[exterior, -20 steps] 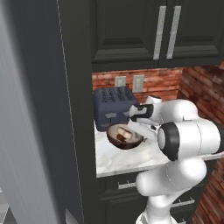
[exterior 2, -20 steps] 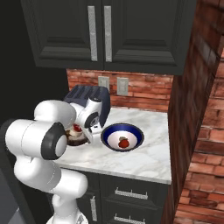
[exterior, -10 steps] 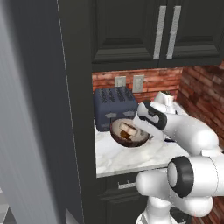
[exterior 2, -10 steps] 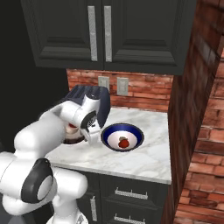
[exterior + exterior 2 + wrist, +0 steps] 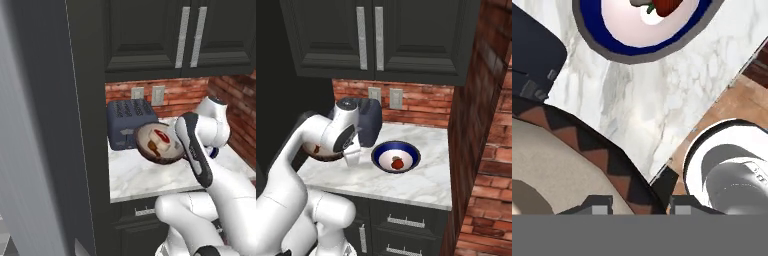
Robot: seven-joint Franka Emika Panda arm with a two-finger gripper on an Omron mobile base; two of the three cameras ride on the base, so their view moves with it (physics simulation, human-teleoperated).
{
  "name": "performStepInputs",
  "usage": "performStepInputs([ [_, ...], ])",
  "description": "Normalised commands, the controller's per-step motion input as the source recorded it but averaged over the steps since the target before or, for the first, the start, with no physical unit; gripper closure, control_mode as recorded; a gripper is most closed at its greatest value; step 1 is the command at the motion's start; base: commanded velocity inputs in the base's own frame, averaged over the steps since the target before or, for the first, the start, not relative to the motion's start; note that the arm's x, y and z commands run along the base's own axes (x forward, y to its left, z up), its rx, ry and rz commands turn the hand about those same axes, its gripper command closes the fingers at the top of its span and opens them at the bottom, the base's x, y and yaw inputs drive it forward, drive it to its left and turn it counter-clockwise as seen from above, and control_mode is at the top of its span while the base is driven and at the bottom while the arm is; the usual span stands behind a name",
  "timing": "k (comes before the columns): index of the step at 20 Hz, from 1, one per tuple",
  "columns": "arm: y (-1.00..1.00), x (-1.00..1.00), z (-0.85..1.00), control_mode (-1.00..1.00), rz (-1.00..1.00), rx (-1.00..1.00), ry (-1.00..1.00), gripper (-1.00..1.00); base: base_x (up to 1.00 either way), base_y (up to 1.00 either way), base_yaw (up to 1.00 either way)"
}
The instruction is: Place the bowl with the bell pepper and garlic on the second highest shelf of the fridge. Place the bowl with the chicken drumstick and steak on the top shelf of the fridge.
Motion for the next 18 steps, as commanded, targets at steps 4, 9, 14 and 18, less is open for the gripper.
performStepInputs([
  [4,-0.81,-1.00,0.87,-1.00,-0.15,-0.01,0.04,1.00,0.00,0.00,0.00],
  [9,-0.72,-0.92,0.32,-1.00,-0.05,-0.06,0.04,1.00,0.00,0.00,0.00],
  [14,-0.05,-0.15,0.00,-1.00,0.00,0.00,-0.01,1.00,0.00,0.00,0.00],
  [18,0.06,0.01,0.01,-1.00,0.00,0.00,0.00,1.00,0.00,0.00,0.00],
])
